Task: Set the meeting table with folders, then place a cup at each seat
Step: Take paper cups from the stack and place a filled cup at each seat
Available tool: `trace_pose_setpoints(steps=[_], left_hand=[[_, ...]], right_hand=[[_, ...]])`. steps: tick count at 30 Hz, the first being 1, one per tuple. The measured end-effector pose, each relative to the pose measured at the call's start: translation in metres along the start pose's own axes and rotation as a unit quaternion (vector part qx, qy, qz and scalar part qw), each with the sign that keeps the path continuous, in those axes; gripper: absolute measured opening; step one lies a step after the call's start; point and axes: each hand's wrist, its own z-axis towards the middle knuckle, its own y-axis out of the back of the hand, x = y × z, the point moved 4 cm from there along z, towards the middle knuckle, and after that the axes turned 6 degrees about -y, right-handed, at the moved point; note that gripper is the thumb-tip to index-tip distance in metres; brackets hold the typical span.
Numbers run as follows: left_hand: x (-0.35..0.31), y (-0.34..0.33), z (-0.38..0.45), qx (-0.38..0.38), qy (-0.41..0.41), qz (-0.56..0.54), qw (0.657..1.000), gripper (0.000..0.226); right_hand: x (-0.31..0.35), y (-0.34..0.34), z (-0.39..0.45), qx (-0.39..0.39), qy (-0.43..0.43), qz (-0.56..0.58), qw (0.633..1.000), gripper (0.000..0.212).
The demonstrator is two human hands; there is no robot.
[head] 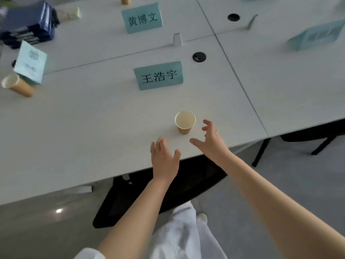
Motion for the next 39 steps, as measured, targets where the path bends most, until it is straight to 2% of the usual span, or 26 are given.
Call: trace_pose_setpoints(steps=[6, 11, 18, 24, 31, 39], left_hand=[[0.021, -0.020, 0.065, -0.018, -0.026, 0.097, 0.995, 0.064], [0.047, -0.034, 0.092, 0.042, -0.014, 0.183, 0.982, 0.067], [0.048, -0.043, 0.098, 0.042, 0.009, 0.199, 0.979, 0.068], [0.027, -0.044, 0.141, 0.045, 0.029, 0.179, 0.982, 0.071], [-0.002, -0.055, 0.209, -0.007, 0.009, 0.166, 0.986, 0.068], [0.003, -0.072, 0.212, -0.073, -0.008, 0.233, 0.970, 0.068]], right_hand=[[0.000, -0.013, 0.061, 0.030, 0.026, -0.048, 0.998, 0.097], [-0.005, -0.025, 0.087, 0.042, 0.054, -0.021, 0.997, 0.103], [-0.003, -0.026, 0.110, -0.006, 0.087, 0.033, 0.996, 0.075], [0.015, 0.012, 0.167, -0.060, 0.069, 0.056, 0.994, 0.074], [0.044, 0.042, 0.254, -0.093, 0.071, 0.049, 0.992, 0.073], [0.065, 0.039, 0.317, -0.108, 0.085, 0.061, 0.989, 0.074]])
